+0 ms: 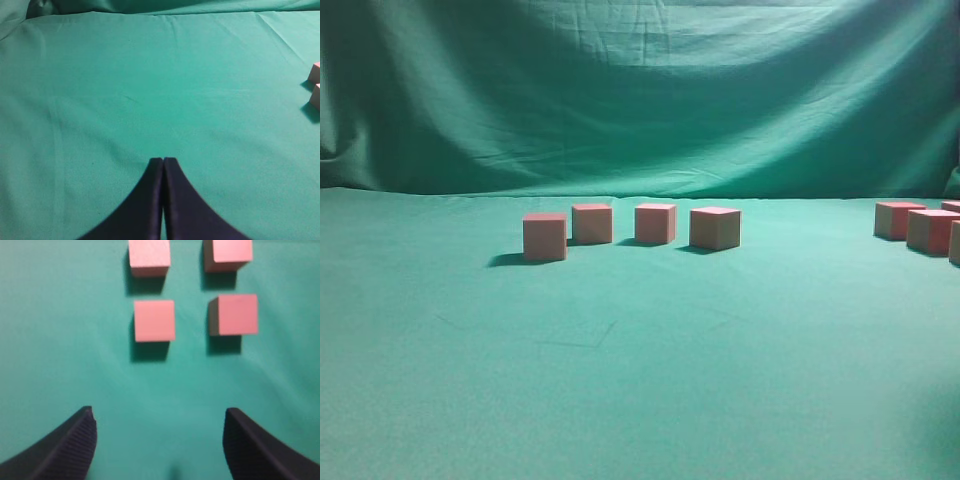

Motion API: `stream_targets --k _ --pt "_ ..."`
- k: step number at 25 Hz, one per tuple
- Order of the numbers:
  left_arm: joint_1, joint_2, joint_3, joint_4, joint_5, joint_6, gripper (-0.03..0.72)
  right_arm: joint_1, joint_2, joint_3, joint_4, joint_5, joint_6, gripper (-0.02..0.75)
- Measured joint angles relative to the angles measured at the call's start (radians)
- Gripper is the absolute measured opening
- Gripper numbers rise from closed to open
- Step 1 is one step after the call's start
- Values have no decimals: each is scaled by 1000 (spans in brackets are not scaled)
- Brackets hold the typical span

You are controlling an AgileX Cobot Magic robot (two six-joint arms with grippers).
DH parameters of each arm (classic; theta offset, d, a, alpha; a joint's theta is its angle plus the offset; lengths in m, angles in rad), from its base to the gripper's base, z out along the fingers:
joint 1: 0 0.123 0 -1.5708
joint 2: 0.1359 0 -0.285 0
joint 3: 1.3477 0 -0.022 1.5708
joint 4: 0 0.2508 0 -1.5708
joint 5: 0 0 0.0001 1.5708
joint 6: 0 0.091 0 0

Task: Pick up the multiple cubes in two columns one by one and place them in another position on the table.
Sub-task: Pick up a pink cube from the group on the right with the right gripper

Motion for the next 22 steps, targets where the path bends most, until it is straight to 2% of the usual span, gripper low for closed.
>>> stream_targets --k 5,12,22 --pt "0 0 0 0 0 0 0 -9 70 0 -2 -105 0 517" --pt "0 0 0 0 0 0 0 -103 148 2 34 -181 -28 517" --pt "0 0 0 0 0 0 0 -104 164 2 53 -315 -52 517"
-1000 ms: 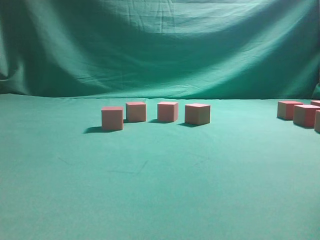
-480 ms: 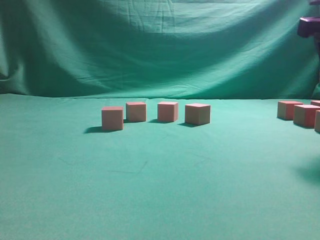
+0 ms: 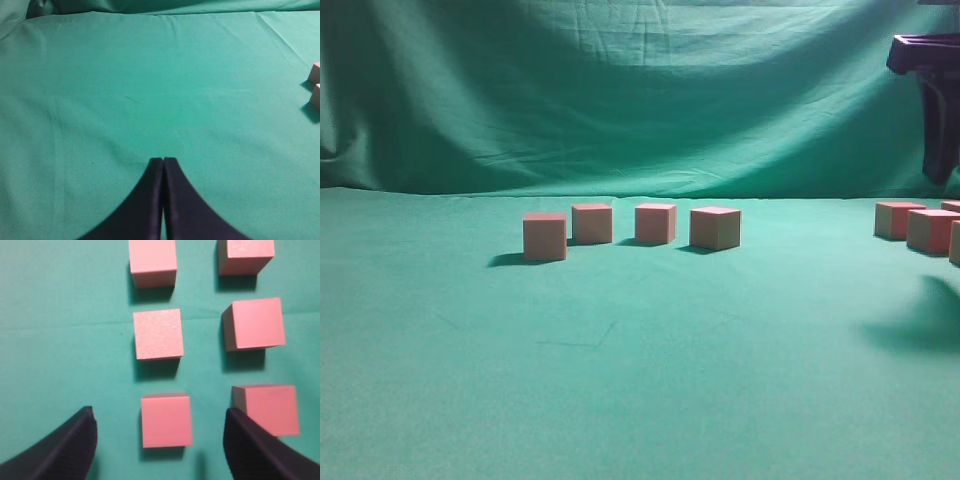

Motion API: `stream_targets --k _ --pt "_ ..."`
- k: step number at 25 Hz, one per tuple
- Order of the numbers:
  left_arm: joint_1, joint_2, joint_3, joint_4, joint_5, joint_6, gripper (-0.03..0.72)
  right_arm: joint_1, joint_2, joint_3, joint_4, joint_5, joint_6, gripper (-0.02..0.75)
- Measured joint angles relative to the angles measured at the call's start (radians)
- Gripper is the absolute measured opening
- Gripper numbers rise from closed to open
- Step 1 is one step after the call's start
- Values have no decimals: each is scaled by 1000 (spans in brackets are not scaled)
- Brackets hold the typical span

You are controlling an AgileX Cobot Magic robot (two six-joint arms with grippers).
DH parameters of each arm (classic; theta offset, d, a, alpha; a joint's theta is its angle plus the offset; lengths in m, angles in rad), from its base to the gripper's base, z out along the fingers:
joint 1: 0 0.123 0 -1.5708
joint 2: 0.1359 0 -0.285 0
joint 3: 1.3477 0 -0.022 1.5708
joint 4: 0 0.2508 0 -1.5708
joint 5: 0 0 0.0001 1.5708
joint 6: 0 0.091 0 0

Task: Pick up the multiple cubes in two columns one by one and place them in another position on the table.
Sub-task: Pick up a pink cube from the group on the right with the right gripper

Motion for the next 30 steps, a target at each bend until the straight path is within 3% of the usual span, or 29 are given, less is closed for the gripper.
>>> stream_targets --k 4,6,17,23,27,30 --pt "0 0 0 0 0 0 0 0 38 0 0 -12 -4 517" --pt "0 0 0 0 0 0 0 0 65 0 0 -16 -13 465" --pt "0 0 0 0 0 0 0 0 169 0 0 -61 -27 469" --pt "0 0 0 0 0 0 0 0 173 0 0 -75 -29 255" --pt "0 0 0 0 0 0 0 0 173 -7 0 -57 -29 266" --pt "0 0 0 0 0 0 0 0 173 -44 0 47 -29 266"
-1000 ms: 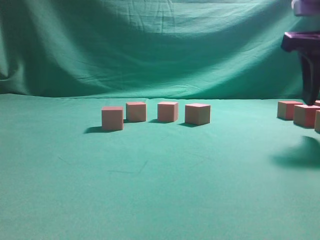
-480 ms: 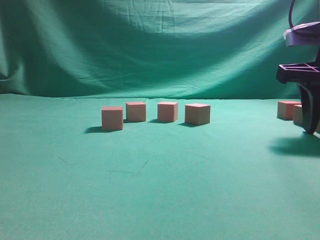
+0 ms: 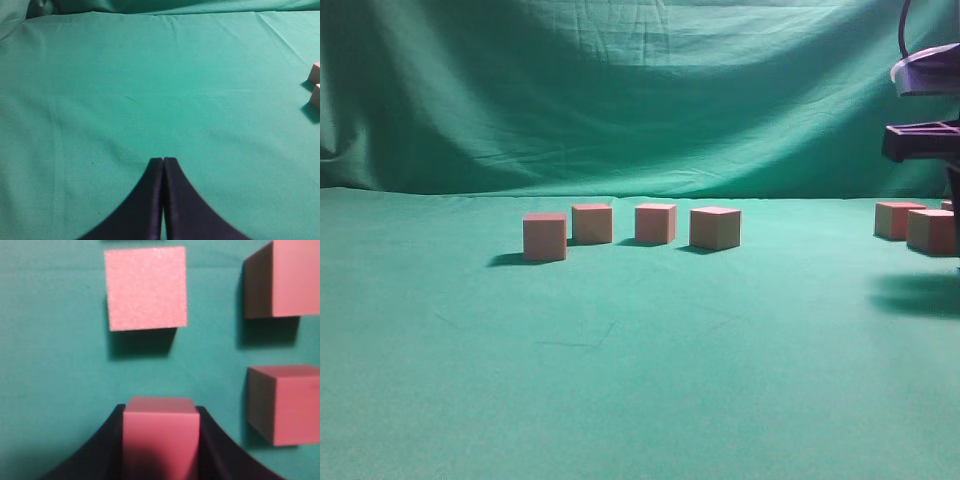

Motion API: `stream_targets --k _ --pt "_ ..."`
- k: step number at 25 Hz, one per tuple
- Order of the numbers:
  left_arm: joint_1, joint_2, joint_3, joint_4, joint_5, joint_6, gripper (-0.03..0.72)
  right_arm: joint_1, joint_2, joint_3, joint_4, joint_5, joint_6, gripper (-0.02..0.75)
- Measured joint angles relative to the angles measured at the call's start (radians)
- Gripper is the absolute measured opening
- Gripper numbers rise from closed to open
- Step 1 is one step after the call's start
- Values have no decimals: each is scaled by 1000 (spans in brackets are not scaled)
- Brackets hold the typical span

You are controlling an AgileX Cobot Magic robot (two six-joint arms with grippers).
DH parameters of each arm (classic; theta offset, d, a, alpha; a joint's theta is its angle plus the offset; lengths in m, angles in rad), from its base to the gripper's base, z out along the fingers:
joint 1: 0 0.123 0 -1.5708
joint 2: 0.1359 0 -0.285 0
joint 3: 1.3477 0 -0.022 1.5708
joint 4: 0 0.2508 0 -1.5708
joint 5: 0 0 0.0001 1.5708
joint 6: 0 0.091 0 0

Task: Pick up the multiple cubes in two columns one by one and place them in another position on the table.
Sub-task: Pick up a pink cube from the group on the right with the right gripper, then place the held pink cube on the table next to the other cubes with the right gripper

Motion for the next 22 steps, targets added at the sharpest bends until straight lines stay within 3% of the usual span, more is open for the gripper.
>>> stream_targets --k 5,10,22 --pt "0 0 0 0 0 0 0 2 -41 -77 0 164 -21 266" --pt "0 0 0 0 0 0 0 54 -172 -92 0 203 -23 266" --pt "0 0 0 0 0 0 0 372 -332 -92 42 247 -23 266"
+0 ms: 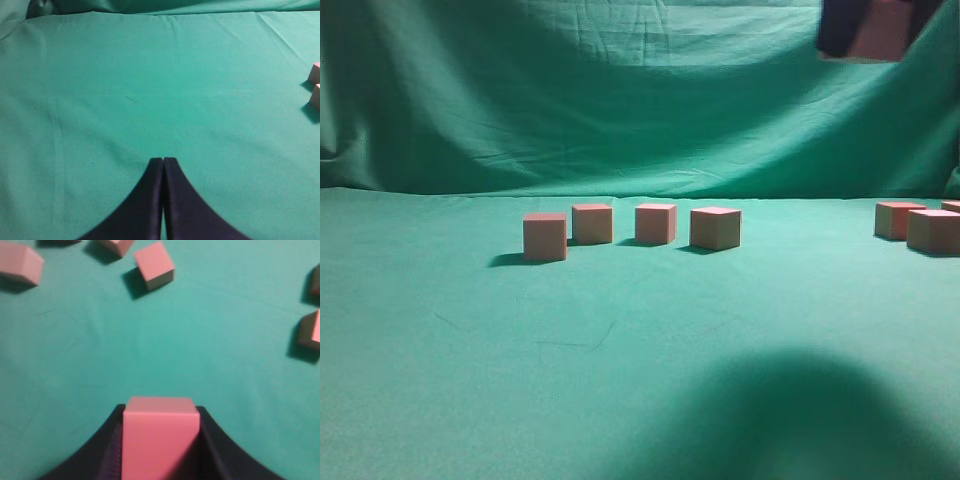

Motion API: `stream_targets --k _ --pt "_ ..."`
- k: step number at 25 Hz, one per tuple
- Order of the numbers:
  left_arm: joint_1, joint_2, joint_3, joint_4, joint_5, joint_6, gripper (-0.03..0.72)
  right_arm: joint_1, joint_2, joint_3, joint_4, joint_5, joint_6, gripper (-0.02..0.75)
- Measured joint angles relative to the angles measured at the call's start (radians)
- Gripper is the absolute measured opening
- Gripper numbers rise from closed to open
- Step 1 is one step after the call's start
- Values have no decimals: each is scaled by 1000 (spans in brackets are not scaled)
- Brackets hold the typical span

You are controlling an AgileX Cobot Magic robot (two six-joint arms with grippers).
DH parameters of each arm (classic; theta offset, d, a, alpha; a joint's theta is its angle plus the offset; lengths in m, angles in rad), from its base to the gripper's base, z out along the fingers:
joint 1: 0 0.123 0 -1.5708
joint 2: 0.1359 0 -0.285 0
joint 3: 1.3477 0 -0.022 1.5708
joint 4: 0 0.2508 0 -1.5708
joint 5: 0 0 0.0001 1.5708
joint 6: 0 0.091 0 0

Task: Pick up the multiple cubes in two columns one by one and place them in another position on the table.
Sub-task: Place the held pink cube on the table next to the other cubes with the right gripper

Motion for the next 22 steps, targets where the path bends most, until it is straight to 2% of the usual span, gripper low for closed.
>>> stream_targets --k 11,15,22 --pt "0 0 0 0 0 0 0 260 84 -27 2 -18 0 266" --pt "0 0 0 0 0 0 0 294 150 -81 -2 -9 0 266" --pt "0 0 0 0 0 0 0 345 314 -270 -45 33 0 266"
